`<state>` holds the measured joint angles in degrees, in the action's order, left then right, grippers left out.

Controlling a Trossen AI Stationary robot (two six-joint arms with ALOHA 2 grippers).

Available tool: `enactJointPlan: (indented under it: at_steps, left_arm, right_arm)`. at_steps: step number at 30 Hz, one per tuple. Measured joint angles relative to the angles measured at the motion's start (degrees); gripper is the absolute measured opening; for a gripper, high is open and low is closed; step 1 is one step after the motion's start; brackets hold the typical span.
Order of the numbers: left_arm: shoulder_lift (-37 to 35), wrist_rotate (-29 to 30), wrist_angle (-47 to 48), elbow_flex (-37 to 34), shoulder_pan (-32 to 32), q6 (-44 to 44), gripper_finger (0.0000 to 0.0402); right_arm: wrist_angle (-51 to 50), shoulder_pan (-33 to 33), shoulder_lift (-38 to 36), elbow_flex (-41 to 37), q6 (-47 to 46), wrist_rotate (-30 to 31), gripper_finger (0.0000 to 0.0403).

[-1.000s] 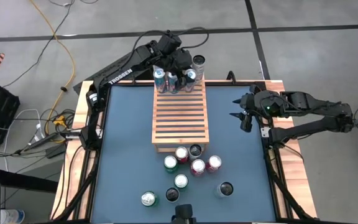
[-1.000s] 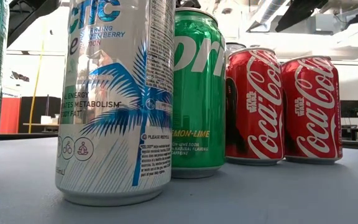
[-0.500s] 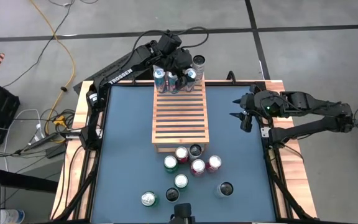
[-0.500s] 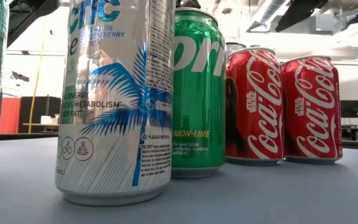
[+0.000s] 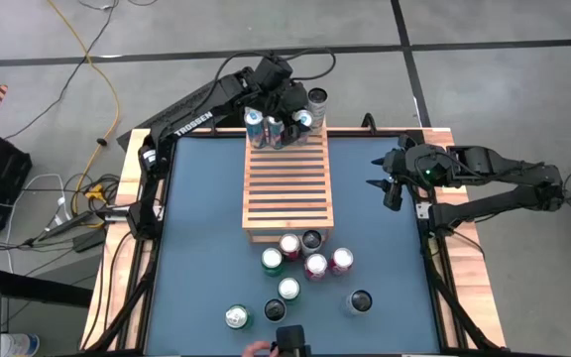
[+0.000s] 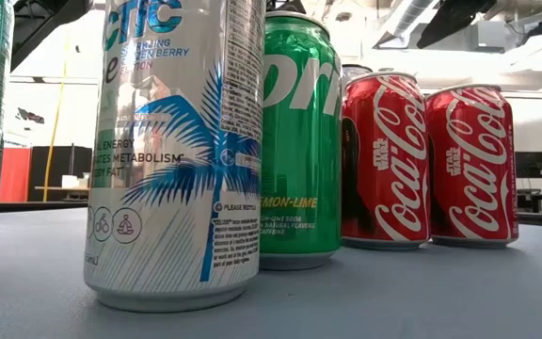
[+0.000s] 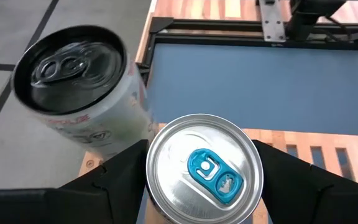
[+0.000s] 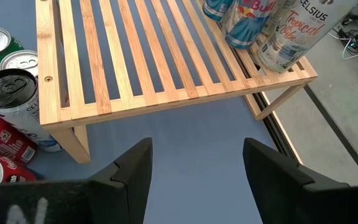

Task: Place canned beverage on shelf
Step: Put the blue soda can on the shelf aligned with the other blue soda can

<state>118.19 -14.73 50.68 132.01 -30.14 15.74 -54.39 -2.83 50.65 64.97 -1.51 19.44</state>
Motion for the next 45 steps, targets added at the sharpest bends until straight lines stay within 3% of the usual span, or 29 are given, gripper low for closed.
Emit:
enactJointPlan:
  at_steps: [17,27,35,45]
  left_arm:
    - [0.02,-0.42,-0.68,0.04,0.19,-5.34,0.0253]
    - [-0.02,-2.51,-1.03,0.04,0.10,-6.59,0.0293]
    - [0.25,-2.46,-1.30,2.78,0.23,-6.39,0.0298]
    - [-4.88,-2.79,-3.00,2.86,1.48,-8.16,0.0298]
  right_arm:
    - [0.00,0.00,0.00,0.00,0.01,-0.01,0.0232]
    - [0.00,0.00,0.00,0.00,0.01,-0.02,0.0232]
    - [0.12,0.00,-0.01,0.00,0.06,-0.02,0.0232]
    - [12.87,-3.05,3.18,0.01,4.62,-0.04,0.0232]
